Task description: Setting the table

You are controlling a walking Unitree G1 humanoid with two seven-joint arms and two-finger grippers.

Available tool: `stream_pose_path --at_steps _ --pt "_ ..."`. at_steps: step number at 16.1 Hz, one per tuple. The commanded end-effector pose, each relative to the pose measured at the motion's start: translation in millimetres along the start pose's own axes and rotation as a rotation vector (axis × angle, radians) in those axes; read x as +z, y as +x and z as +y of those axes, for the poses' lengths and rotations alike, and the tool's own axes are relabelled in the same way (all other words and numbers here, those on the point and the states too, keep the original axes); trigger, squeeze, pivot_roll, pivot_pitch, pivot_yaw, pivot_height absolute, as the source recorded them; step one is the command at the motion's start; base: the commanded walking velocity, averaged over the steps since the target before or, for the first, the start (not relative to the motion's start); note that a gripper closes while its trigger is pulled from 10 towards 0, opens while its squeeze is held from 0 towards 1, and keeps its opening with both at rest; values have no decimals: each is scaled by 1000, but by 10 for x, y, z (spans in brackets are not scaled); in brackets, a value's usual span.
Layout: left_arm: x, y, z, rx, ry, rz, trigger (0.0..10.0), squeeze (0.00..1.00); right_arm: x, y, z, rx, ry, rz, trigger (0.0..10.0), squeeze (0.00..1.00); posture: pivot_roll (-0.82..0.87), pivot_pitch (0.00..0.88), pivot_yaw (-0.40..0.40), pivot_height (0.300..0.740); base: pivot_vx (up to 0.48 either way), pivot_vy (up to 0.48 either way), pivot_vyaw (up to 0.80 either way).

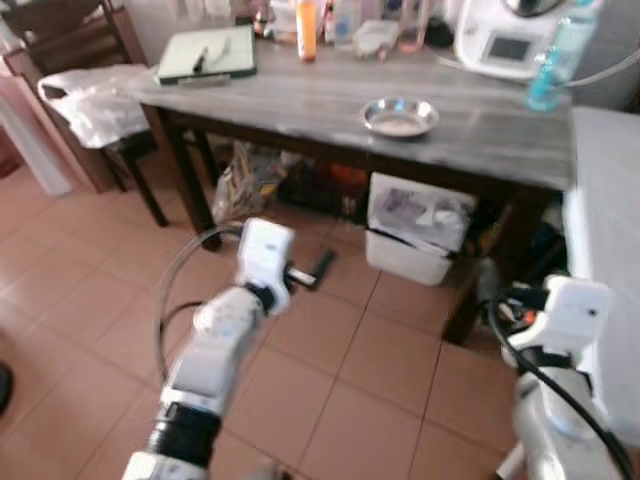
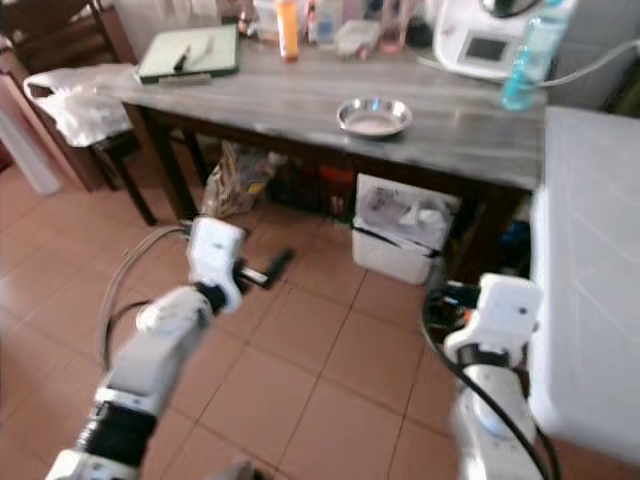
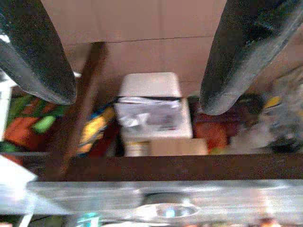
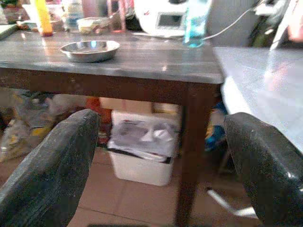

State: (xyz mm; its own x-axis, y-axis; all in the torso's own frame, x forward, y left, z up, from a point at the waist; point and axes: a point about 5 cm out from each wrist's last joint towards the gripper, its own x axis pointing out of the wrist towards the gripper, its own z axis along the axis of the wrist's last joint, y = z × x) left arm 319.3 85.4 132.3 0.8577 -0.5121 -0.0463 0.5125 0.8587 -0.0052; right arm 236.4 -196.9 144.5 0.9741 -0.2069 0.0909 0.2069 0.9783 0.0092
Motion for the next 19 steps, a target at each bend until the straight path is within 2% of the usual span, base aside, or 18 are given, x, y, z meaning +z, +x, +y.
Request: stream_pose_path --at_steps 1,5,9,16,19 --pt "-5 -39 97 25 15 6 10000 0 28 -4 42 9 9 -12 10000 0 96 88 8 740 -274 0 0" --pt "-17 -53 78 4 42 -13 10000 0 19 -7 41 9 5 -8 10000 0 98 87 5 740 -69 0 0" --pt "12 -50 36 -49 15 -49 10000 0 24 -1 31 4 2 -6 10000 0 94 93 10 740 0 0 0" --pt "38 -6 -83 -112 -16 -80 10000 0 21 -35 12 -8 -2 0 10000 0 75 101 15 740 0 0 -744" --pt "31 14 -124 -122 -34 -82 10000 0 29 -51 8 -9 -6 -1 10000 0 67 101 9 740 0 -284 -158"
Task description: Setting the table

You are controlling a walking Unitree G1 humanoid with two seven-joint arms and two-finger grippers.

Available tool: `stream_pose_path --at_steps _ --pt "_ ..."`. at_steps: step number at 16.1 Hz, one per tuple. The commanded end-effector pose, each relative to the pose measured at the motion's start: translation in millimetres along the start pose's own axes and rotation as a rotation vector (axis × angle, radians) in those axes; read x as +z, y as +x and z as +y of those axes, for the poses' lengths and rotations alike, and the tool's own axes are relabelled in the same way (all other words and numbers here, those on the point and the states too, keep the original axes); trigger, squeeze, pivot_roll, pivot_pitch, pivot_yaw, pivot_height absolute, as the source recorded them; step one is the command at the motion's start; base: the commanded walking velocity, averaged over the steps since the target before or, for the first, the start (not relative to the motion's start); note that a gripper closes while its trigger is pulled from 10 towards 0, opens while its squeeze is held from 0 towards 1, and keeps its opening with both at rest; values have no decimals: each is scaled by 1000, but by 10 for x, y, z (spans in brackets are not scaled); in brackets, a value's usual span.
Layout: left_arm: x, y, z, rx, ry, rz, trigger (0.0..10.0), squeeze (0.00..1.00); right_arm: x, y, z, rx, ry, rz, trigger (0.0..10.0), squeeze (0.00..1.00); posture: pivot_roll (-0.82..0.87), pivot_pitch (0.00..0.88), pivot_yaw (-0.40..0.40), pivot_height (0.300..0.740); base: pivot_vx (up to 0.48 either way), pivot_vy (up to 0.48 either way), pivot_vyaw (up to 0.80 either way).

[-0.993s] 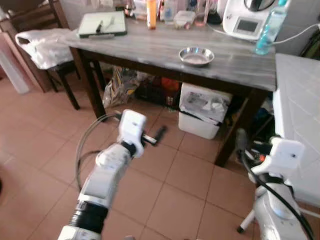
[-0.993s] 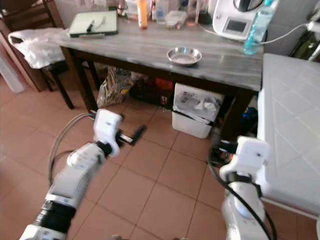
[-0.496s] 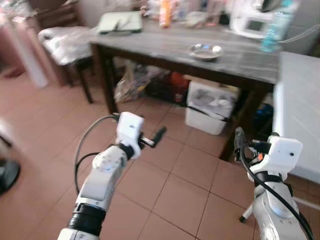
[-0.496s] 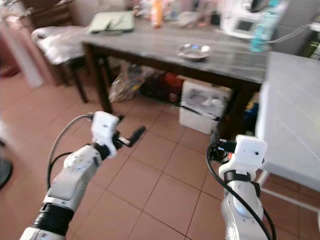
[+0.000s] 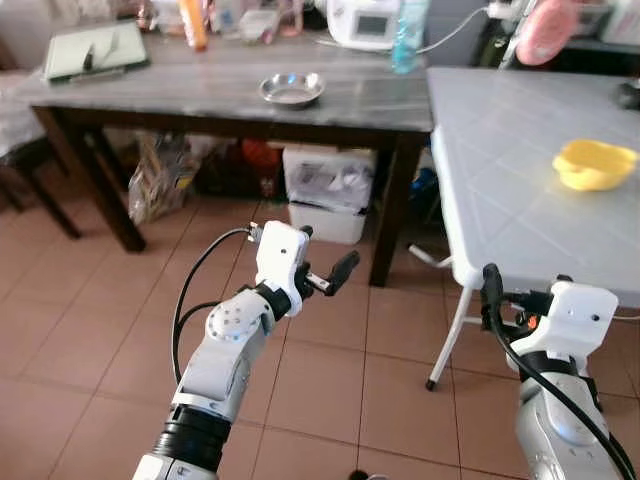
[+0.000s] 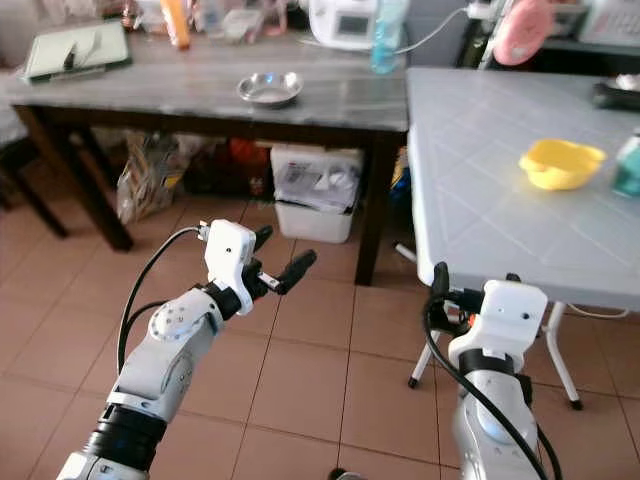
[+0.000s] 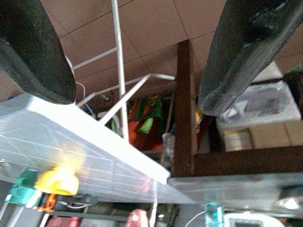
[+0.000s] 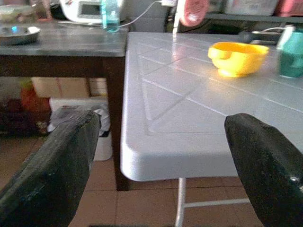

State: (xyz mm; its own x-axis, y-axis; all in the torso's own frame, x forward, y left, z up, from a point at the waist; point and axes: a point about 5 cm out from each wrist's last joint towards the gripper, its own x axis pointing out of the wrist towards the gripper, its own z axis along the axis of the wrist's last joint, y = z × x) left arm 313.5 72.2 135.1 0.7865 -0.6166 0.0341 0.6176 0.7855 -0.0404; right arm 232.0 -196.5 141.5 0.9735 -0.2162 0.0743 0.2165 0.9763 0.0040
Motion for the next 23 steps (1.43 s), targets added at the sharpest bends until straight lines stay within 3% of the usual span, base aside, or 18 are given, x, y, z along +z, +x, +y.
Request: stream_pose_path --at_steps 1,14,19,23 --pt "2 3 8 7 -2 -8 10000 0 62 -4 16 3 -4 -20 10000 0 65 100 6 740 0 -277 0" --pt "-74 53 -104 16 -58 -21 10000 0 78 -103 -29 24 -93 -37 10000 0 32 109 -22 740 0 -480 0" --pt "-10 78 -82 29 -48 -48 10000 0 179 -169 -115 -8 -64 -90 10000 0 22 114 -25 740 0 -453 0" --pt "-4 75 -59 45 -36 -56 10000 0 163 -194 -77 -5 -63 -92 10000 0 22 114 -19 740 0 -346 0"
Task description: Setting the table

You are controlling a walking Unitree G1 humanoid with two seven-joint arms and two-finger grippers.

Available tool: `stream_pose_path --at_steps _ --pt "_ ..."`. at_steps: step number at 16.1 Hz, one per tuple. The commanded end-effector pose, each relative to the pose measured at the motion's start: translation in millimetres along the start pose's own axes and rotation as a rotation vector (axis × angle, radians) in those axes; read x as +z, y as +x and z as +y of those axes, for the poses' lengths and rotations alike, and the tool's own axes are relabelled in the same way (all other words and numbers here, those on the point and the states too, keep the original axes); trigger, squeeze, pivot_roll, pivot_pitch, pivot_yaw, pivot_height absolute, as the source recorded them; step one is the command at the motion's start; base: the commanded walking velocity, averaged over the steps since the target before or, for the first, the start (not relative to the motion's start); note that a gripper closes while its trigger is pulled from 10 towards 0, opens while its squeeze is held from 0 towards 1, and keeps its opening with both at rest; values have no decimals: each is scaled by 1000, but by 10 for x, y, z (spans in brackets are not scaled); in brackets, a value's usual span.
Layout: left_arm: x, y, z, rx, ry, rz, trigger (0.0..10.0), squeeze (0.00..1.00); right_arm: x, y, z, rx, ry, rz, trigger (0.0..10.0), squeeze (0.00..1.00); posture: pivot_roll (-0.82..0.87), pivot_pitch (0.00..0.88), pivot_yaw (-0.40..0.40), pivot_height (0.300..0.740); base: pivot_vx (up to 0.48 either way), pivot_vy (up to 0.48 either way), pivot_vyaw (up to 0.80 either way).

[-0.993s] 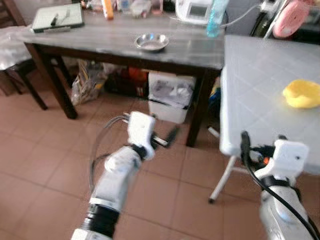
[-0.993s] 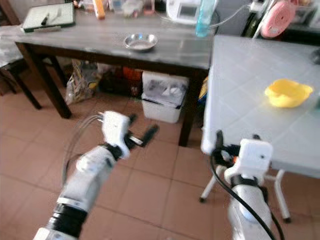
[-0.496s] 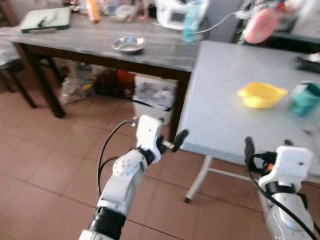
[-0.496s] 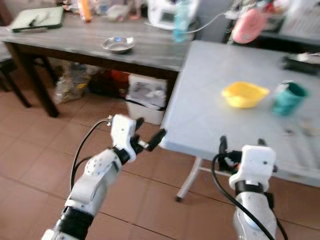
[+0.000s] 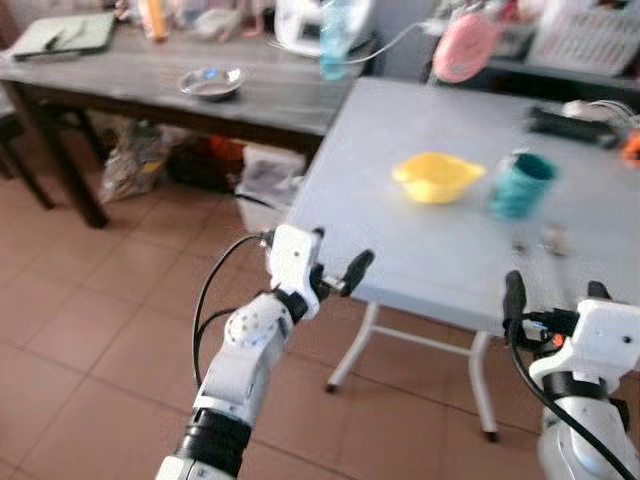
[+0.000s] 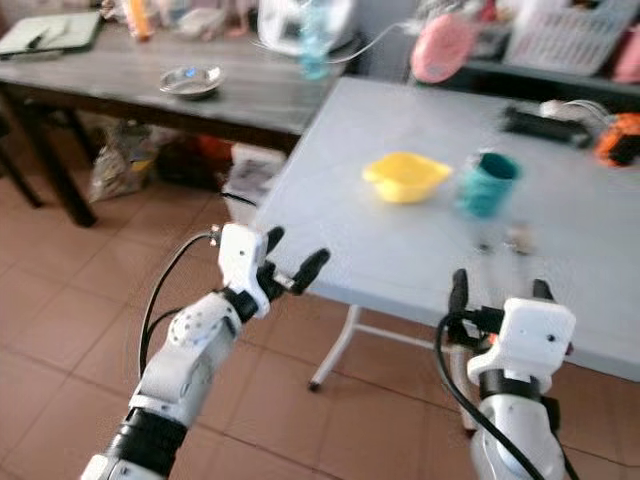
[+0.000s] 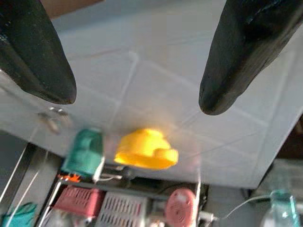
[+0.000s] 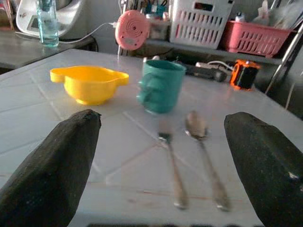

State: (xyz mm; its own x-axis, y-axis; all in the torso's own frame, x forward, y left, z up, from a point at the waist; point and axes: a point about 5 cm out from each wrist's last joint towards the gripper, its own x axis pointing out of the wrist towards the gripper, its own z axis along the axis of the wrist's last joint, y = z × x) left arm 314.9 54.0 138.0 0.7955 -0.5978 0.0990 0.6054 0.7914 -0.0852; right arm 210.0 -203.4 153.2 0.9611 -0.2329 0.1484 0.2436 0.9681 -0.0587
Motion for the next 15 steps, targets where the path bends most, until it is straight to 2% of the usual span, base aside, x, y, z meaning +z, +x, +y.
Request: stream_pose_path --at_steps 1,5,8,9,13,15 --pt "-13 -51 87 32 18 9 10000 0 34 -2 49 17 6 -18 10000 0 24 114 -17 740 0 -296 0" --pt "0 -45 130 59 30 4 10000 0 17 8 39 13 7 -9 10000 0 29 114 -14 740 0 0 -117" --pt "-3 -66 226 120 79 8 10000 0 13 21 72 22 12 -11 10000 0 34 116 -13 740 0 0 -704" --pt "24 -72 272 139 118 -4 10000 0 10 24 81 25 11 -10 10000 0 35 116 -12 740 0 0 -444" --pt "107 -80 406 192 225 -38 10000 0 8 19 96 29 13 -13 10000 0 42 120 -7 740 0 0 0" --pt "144 -76 488 230 235 -43 10000 0 2 18 112 32 8 -13 10000 0 45 122 -3 740 0 0 0"
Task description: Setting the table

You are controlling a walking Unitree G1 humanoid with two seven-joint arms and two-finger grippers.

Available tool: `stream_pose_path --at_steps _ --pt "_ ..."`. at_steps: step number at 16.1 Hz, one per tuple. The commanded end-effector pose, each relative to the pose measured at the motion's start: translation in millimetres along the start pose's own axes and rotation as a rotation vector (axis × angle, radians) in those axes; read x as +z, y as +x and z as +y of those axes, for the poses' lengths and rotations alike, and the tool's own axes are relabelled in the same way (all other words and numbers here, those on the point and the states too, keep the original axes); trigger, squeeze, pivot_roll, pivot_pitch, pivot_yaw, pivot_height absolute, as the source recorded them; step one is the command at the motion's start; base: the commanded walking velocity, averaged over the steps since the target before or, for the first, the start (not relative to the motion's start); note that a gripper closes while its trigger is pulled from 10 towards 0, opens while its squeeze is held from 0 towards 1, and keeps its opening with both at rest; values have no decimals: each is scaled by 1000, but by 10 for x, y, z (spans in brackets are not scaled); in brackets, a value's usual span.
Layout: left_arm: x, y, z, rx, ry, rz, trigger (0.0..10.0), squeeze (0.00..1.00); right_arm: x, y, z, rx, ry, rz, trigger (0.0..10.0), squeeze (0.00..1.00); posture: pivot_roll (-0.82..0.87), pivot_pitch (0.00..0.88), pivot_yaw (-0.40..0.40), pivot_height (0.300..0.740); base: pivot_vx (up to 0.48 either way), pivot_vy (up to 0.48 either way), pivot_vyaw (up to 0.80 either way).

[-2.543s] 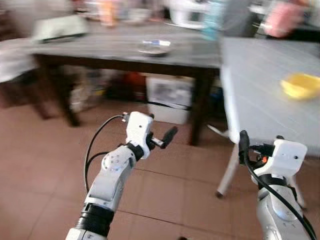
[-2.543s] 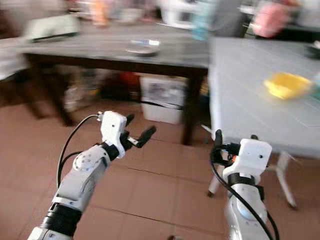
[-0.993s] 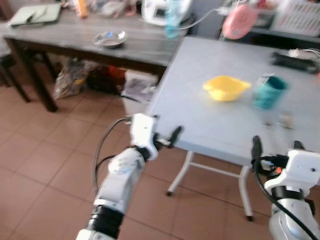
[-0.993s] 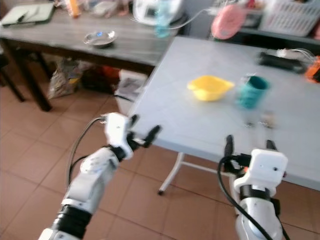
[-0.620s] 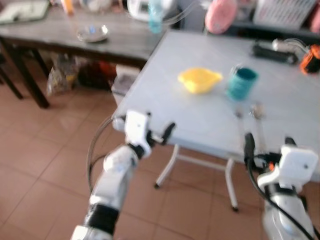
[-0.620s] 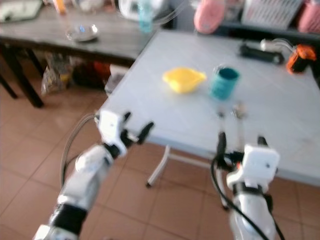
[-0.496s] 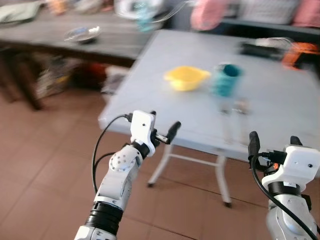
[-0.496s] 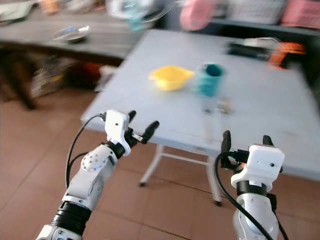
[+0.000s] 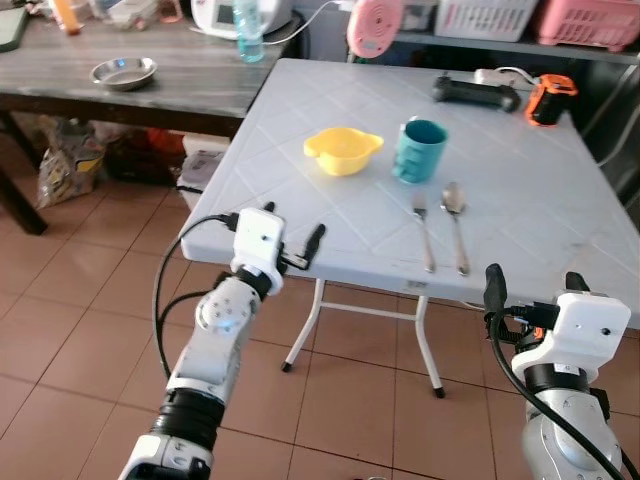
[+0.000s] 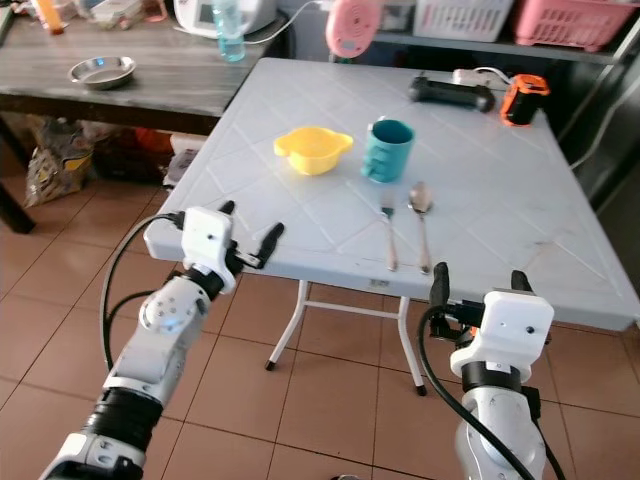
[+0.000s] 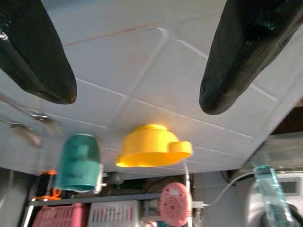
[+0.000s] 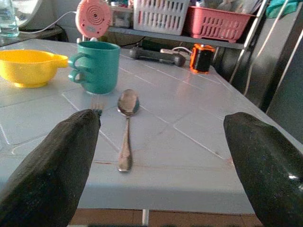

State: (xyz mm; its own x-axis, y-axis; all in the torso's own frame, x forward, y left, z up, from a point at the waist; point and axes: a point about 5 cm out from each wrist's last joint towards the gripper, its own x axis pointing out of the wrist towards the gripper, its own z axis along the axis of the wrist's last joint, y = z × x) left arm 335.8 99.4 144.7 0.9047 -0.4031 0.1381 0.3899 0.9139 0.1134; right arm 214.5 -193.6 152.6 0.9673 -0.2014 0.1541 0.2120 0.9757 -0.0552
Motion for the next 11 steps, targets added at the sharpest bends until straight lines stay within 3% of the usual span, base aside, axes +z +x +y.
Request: stream_pose_path --at_steps 1,3,5,7,11 --pt "28 25 22 15 16 -14 10000 0 5 0 9 0 -1 -6 10000 0 45 122 -3 740 0 0 0" --pt "46 -10 158 86 83 -32 10000 0 12 2 20 2 -4 -12 10000 0 47 123 1 740 0 0 0" --pt "13 -64 229 100 95 -22 10000 0 5 -5 6 -1 -4 -12 10000 0 50 123 3 740 0 0 0" --pt "-49 -239 396 132 137 4 10000 0 0 -21 -9 -12 -2 -12 10000 0 55 121 6 740 0 0 0" --pt "-161 -448 552 171 167 57 10000 0 -61 -116 -37 -22 3 16 10000 0 75 122 3 740 0 0 0"
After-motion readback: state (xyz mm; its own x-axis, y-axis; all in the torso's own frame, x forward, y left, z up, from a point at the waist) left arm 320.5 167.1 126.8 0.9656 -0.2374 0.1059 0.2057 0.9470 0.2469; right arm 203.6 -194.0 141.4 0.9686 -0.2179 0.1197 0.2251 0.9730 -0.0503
